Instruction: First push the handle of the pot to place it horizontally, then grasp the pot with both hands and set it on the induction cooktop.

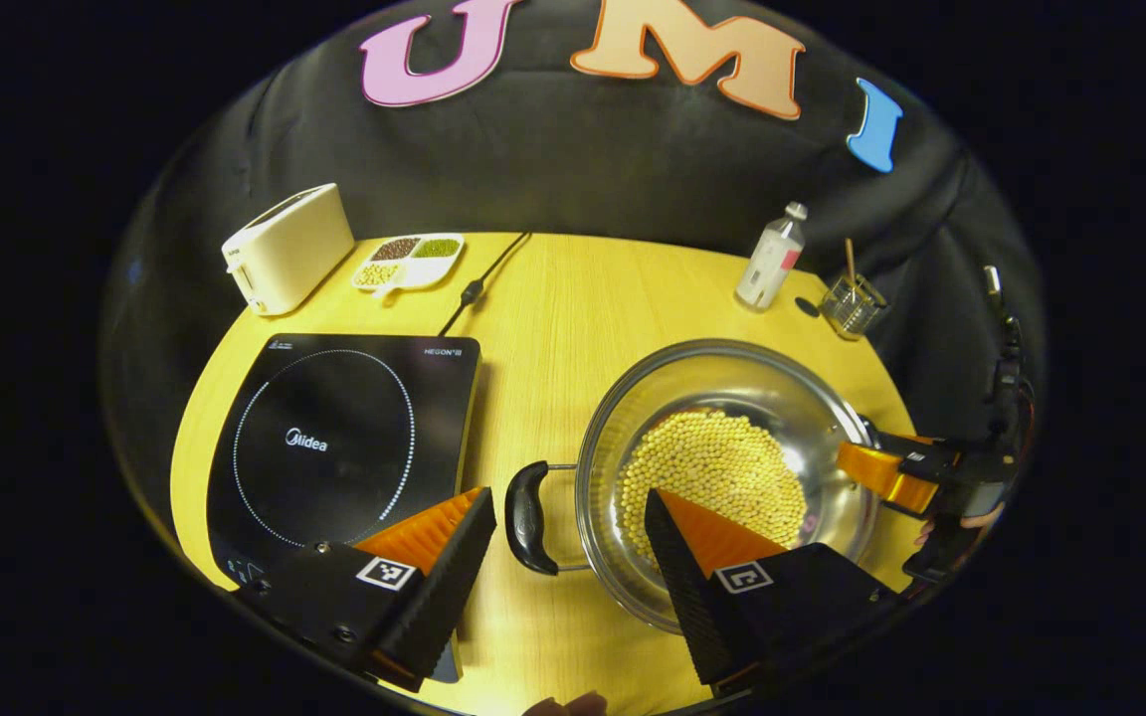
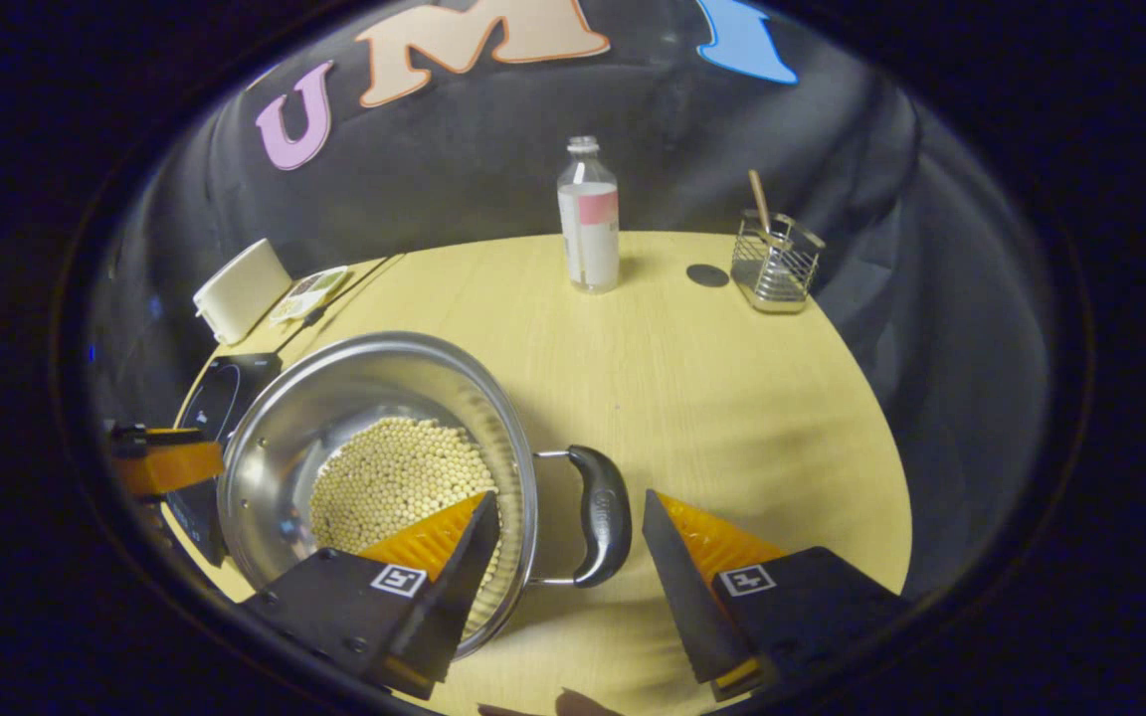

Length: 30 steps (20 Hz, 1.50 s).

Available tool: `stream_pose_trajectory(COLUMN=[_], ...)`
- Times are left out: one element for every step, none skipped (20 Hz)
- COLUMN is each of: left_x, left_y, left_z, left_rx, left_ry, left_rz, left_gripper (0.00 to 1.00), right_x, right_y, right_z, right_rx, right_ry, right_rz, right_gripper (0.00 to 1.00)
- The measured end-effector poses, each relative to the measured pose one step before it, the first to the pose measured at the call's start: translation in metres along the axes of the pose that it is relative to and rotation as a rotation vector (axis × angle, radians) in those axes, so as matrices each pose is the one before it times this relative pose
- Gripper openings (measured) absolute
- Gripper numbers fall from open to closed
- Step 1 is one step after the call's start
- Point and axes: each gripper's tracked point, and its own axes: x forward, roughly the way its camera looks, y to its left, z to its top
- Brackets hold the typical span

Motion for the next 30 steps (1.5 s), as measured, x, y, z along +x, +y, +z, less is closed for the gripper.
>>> stream_pose_trajectory(left_x=[0.00803,0.00762,0.00547,0.00438,0.00391,0.00436,0.00402,0.00296,0.00179,0.00168,0.00235,0.00233,-0.00092,0.00122,-0.00007,-0.00166,0.00037,-0.00087,-0.00303,-0.00227,-0.00327,-0.00329,-0.00424,-0.00483,-0.00519,-0.00496,-0.00507,-0.00585,-0.00670,-0.00568], left_y=[0.00296,-0.00226,-0.00154,-0.00155,-0.00003,-0.00022,-0.00147,0.00015,0.00228,0.00311,0.00516,-0.00109,0.00028,0.00052,0.00012,-0.00013,-0.00101,-0.00138,-0.00139,0.00001,0.00061,-0.00021,-0.00048,-0.00026,0.00035,0.00150,0.00201,0.00212,0.00259,0.00298], left_z=[-0.00748,-0.00588,-0.00393,-0.00103,-0.00037,-0.00043,0.00013,0.00043,0.00008,0.00150,0.00018,0.00018,0.00138,0.00169,0.00048,-0.00007,0.00054,-0.00269,0.00057,-0.00114,-0.00133,0.00078,0.00103,0.00192,-0.00013,0.00122,0.00148,0.00162,0.00177,0.00162], left_rx=[-0.00163,-0.01538,-0.01726,-0.01133,-0.00216,0.00435,0.00498,0.00471,0.00711,0.00818,0.01231,0.00249,0.00247,0.00238,-0.00470,-0.01202,-0.01639,-0.02071,-0.01496,-0.00042,0.00556,0.00393,0.00556,0.00907,0.01037,0.00440,-0.00115,-0.00195,0.00307,0.00621], left_ry=[0.02776,0.02364,0.02045,0.00922,0.00408,0.00926,0.00487,0.00601,0.00295,0.00258,0.00053,0.00219,0.00122,-0.00512,-0.00130,0.00170,0.00076,0.01589,0.00081,0.00729,0.00247,-0.00455,-0.00723,-0.00515,0.00154,0.00005,-0.00228,-0.00297,-0.00449,-0.00162], left_rz=[0.01250,-0.00216,-0.00416,-0.00298,0.00359,0.00058,-0.00164,0.00470,0.00949,0.01360,0.01365,-0.00536,0.00041,-0.00179,-0.00517,-0.01202,-0.01771,-0.02101,-0.01597,-0.00046,0.00417,0.00380,0.00059,-0.00247,-0.00149,0.00033,0.00106,0.00096,0.00189,0.00201], left_gripper=[0.93,0.94,0.94,0.94,0.94,0.94,0.93,0.92,0.89,0.89,0.86,0.82,0.78,0.80,0.76,0.75,0.74,0.69,0.65,0.65,0.61,0.61,0.61,0.61,0.63,0.61,0.63,0.63,0.63,0.60], right_x=[0.00282,0.00317,0.00265,0.00098,0.00289,0.00215,0.00295,0.00149,0.00210,-0.00056,-0.00379,0.00662,-0.00174,0.00097,0.00001,-0.00449,0.00141,0.00044,-0.00163,-0.00093,-0.00160,-0.00353,-0.00244,-0.00414,-0.00457,-0.00535,-0.00363,-0.00584,-0.00396,-0.00415], right_y=[0.00060,0.00085,-0.00026,-0.00080,0.00048,0.00220,0.00160,0.00127,-0.00039,-0.00040,0.00029,0.00200,0.00015,-0.00049,0.00000,0.00052,0.00078,-0.00172,-0.00039,0.00117,0.00033,-0.00008,0.00055,0.00100,0.00182,0.00253,0.00300,0.00463,0.00461,0.00477], right_z=[-0.00111,-0.00204,-0.00004,-0.00155,-0.00008,-0.00085,-0.00152,-0.00194,0.00002,0.00177,0.00218,-0.00190,0.00048,-0.00250,-0.00017,-0.00018,0.00148,-0.00223,-0.00031,-0.00239,-0.00159,-0.00037,0.00031,-0.00100,-0.00015,-0.00093,0.00119,0.00002,0.00088,0.00000], right_rx=[0.01030,0.00654,0.00327,0.00402,0.00654,0.00842,0.01000,0.00720,0.00315,0.00333,0.00547,0.00198,0.00820,0.01021,0.01066,0.01317,0.00496,0.00535,0.00574,0.00881,-0.00004,-0.00076,0.00799,0.00977,0.00340,-0.00233,-0.00072,0.00327,0.00256,0.00012], right_ry=[0.00852,0.01020,0.00451,0.00278,0.00595,0.00710,0.00797,0.01128,0.00305,-0.00282,0.00460,0.00615,0.01429,0.00605,0.00569,0.00191,-0.00486,0.00814,0.00272,0.00901,0.00253,-0.00223,-0.00084,-0.00011,-0.00084,-0.00188,-0.00523,-0.00343,-0.00304,-0.00575], right_rz=[0.00854,0.00686,0.00556,0.00081,0.00559,0.00967,0.00876,0.01132,-0.00078,0.00430,-0.00197,0.01132,-0.00814,0.00342,0.00762,0.00467,0.00910,0.00154,0.00177,0.00286,-0.00051,0.00149,0.00458,0.00352,0.00106,0.00064,0.00188,0.00232,0.00303,0.00351], right_gripper=[0.91,0.90,0.90,0.90,0.89,0.84,0.82,0.91,0.79,0.75,0.72,0.70,0.65,0.60,0.58,0.55,0.51,0.47,0.46,0.51,0.51,0.51,0.51,0.51,0.51,0.46,0.46,0.46,0.51,0.51])
